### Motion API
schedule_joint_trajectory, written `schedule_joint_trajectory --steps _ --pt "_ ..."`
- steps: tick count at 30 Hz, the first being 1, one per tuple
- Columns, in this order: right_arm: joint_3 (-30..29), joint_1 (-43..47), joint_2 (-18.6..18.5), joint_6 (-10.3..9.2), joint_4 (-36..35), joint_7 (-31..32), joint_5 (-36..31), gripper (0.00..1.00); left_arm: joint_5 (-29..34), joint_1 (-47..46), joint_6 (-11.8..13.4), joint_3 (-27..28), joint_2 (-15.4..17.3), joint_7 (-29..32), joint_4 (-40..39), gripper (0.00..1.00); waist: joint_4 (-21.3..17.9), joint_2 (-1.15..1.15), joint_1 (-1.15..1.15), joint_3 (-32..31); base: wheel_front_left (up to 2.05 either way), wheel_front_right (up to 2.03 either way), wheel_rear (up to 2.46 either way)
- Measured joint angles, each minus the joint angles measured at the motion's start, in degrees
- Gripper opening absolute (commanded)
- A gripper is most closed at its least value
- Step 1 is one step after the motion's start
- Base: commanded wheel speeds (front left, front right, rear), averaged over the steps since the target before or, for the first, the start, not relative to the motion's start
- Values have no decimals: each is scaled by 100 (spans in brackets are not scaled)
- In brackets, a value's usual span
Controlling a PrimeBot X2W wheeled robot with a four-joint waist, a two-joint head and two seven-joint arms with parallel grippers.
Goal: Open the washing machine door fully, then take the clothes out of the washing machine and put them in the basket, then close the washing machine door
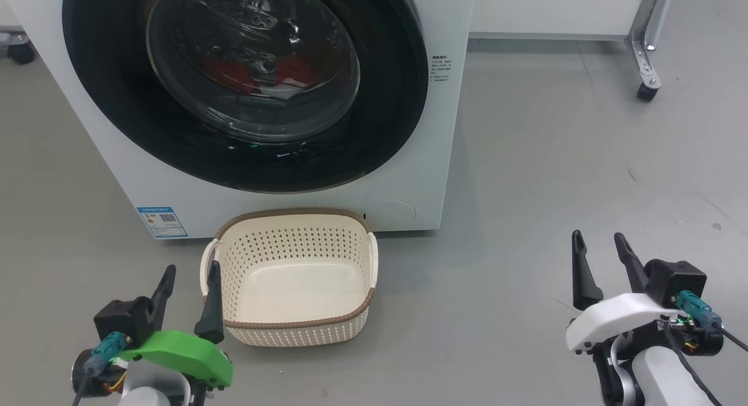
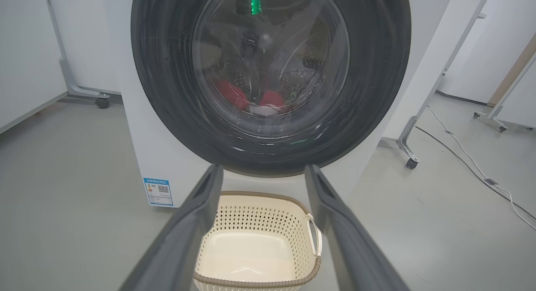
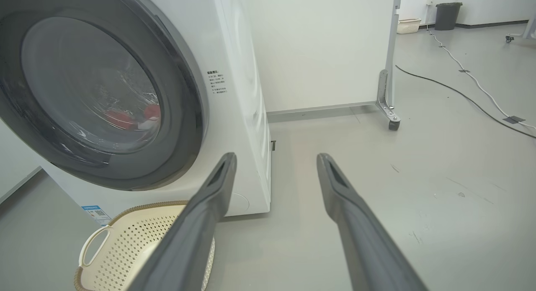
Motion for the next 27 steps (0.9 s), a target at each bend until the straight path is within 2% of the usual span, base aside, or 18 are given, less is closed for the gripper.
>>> schedule_joint_trajectory --steps 16,27 --pt "90 1 13 -189 -4 -313 -1014 100 831 -63 236 -190 -10 -304 220 100 -18 0 0 -13 0 0 0" --pt "-119 55 90 -198 -3 -318 -1046 100 829 -110 287 -148 -24 -305 324 100 -6 0 0 -22 0 0 0"
